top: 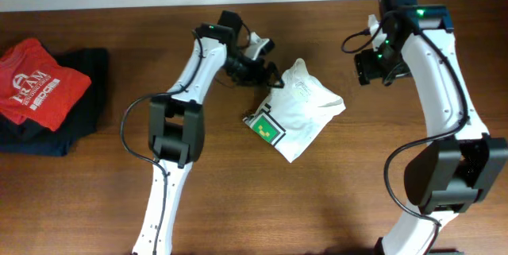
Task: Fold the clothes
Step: 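Grasp the folded shirt with the left gripper and place it on the left stack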
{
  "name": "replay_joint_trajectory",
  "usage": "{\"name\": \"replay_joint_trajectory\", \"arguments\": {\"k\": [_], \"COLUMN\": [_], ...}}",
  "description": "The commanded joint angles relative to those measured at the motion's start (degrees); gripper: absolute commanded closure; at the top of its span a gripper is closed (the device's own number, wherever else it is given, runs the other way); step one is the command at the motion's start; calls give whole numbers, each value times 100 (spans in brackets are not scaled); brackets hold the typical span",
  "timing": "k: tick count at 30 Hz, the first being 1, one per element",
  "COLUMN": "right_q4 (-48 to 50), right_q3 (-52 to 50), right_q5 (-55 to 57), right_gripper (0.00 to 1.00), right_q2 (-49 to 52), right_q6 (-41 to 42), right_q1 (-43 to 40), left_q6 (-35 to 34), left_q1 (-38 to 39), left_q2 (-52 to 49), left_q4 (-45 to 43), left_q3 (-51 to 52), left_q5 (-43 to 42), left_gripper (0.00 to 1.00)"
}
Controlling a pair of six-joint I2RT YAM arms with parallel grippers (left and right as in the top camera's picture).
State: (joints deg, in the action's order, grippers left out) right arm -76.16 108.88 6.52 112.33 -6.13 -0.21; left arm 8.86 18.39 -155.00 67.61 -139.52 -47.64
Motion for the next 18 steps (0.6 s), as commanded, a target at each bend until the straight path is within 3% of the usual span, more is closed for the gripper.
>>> {"name": "replay_joint_trajectory", "arguments": {"k": [1, 2, 4, 5, 11, 14, 16, 18], "right_q4": [-24, -24, -33, -37, -96, -92, -101, -105], "right_q3": [107, 107, 107, 107, 107, 107, 107, 107], "right_q5": [-74, -72, -72, -70, 13, -63, -79, -142], "right_gripper": [21, 21, 21, 21, 21, 21, 21, 21], "right_q2": [-205, -205, -205, -205, -393, -579, -592, -592], "right_q6": [61, 61, 61, 61, 61, 59, 59, 59], "right_q1": [-122, -144, -144, -144, -715, -1349, -1606, -1751], "left_q6": [111, 109, 81, -129, -505, -651, -1003, -1043], "left_q1": [461, 527, 503, 407, -437, -933, -1270, -1550], "left_q2": [-568, -568, -568, -564, -560, -560, -501, -109], "left_q4": [-9, -131, -358, -326, 1279, 2341, 2914, 2914], "left_q3": [74, 74, 61, -66, -2520, -3423, -3475, -3353], "left_q5": [98, 199, 321, 693, 3600, 4522, 5189, 5117], "left_gripper": [26, 41, 95, 100, 100, 100, 100, 100]}}
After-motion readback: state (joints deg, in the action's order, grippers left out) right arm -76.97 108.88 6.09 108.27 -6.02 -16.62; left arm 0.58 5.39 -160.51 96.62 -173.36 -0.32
